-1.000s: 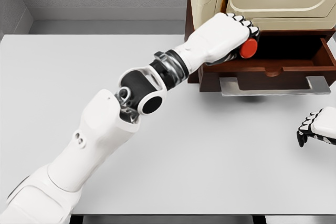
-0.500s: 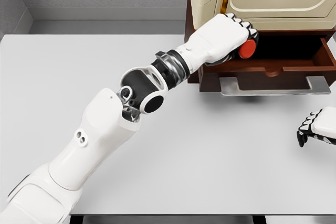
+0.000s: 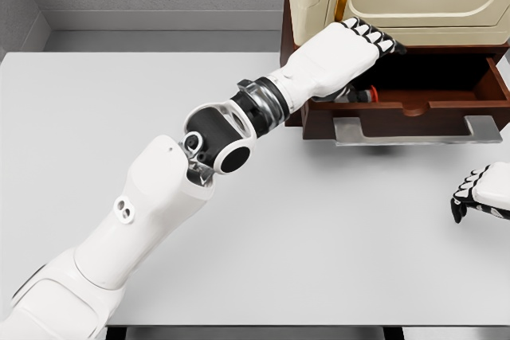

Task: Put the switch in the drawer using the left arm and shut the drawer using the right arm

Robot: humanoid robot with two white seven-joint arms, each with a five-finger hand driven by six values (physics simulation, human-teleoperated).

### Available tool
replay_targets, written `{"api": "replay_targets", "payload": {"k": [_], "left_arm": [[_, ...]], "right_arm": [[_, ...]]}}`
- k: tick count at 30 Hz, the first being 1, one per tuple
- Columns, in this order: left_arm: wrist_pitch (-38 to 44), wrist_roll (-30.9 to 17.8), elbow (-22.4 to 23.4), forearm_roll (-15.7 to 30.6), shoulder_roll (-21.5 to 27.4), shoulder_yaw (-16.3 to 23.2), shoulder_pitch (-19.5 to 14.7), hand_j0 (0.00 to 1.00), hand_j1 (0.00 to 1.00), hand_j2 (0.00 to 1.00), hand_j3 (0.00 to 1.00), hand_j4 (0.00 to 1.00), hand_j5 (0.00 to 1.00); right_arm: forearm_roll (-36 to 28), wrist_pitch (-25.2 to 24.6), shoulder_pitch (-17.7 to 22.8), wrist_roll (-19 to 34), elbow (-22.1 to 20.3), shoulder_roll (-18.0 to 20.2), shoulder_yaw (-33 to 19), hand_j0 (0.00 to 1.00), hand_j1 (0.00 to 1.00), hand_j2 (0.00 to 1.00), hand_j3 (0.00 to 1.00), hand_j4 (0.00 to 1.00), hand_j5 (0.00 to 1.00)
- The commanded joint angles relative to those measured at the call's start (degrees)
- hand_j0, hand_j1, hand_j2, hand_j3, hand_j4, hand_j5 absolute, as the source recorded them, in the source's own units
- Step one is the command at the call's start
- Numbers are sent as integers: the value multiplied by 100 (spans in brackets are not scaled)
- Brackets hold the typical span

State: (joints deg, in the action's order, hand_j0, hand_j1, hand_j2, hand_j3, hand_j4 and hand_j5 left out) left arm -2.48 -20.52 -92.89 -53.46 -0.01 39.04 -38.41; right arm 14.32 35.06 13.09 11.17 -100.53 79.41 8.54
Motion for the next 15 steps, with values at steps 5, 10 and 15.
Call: {"api": "replay_targets", "payload": {"k": [5, 10, 15], "left_arm": [[2, 4, -28, 11, 1, -11, 0, 83, 83, 83, 83, 83, 83], [-42, 4, -695, 125, 53, -90, 70, 91, 91, 91, 91, 91, 91], [-1183, 13, -1039, 1188, 949, -748, 123, 100, 100, 100, 100, 100, 100]], "right_arm": [[-60, -6, 0, -1, -2, 13, -2, 37, 37, 37, 37, 37, 37], [-113, -6, -9, 25, -19, 13, -10, 37, 37, 37, 37, 37, 37], [-122, -6, -9, 25, -10, 13, -10, 37, 37, 37, 37, 37, 37]]}}
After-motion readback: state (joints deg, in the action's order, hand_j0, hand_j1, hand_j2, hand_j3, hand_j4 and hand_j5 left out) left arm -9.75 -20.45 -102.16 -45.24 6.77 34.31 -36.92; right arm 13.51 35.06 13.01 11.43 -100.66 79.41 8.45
